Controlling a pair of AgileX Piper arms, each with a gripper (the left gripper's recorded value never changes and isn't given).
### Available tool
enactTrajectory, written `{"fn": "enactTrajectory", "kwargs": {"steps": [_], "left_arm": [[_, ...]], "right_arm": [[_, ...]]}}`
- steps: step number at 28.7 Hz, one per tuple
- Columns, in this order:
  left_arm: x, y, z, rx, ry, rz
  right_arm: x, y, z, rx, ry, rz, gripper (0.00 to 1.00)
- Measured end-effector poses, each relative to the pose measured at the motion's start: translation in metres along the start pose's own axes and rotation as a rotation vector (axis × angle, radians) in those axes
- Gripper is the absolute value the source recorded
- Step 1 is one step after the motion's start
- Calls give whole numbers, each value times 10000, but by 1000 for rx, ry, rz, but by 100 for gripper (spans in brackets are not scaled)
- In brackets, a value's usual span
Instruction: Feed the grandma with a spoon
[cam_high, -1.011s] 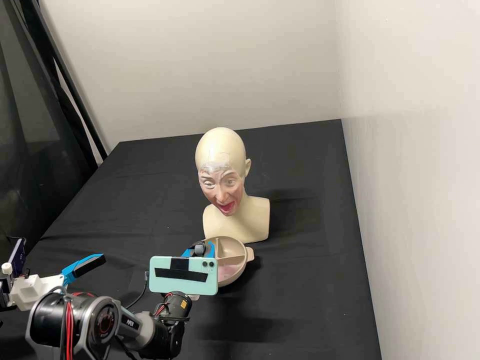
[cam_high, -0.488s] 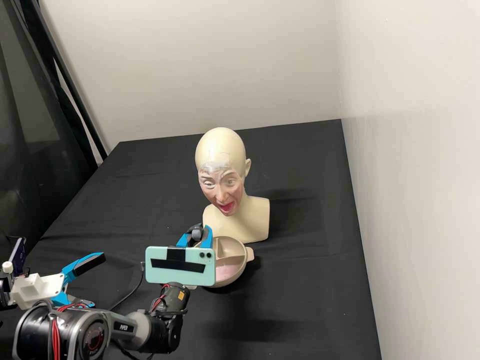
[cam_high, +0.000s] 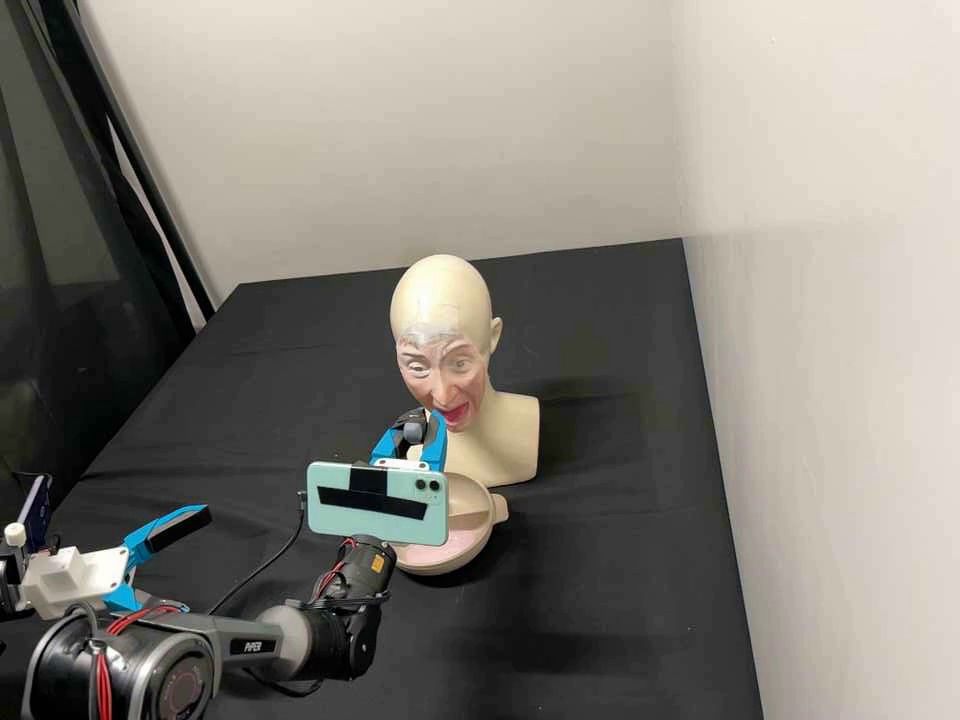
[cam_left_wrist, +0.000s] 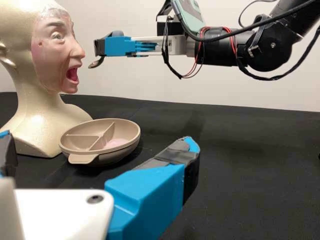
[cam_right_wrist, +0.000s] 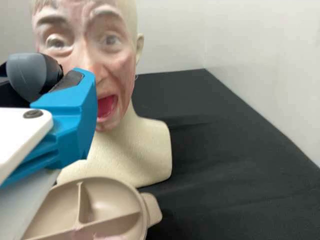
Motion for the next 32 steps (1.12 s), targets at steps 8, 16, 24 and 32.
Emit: {"fn": "enactTrajectory", "kwargs": {"steps": [8, 16, 24, 32], "left_arm": [[0, 0, 0, 0, 0, 0], [1, -4, 17, 2, -5, -1], [9, -16, 47, 5, -18, -6], [14, -34, 42, 5, -16, -14]], "right_arm": [[110, 13, 29, 12, -17, 18, 0], [221, 14, 93, -1, -53, 37, 0], [292, 1, 129, 3, -70, 36, 0], [301, -6, 123, 10, -74, 38, 0]]}}
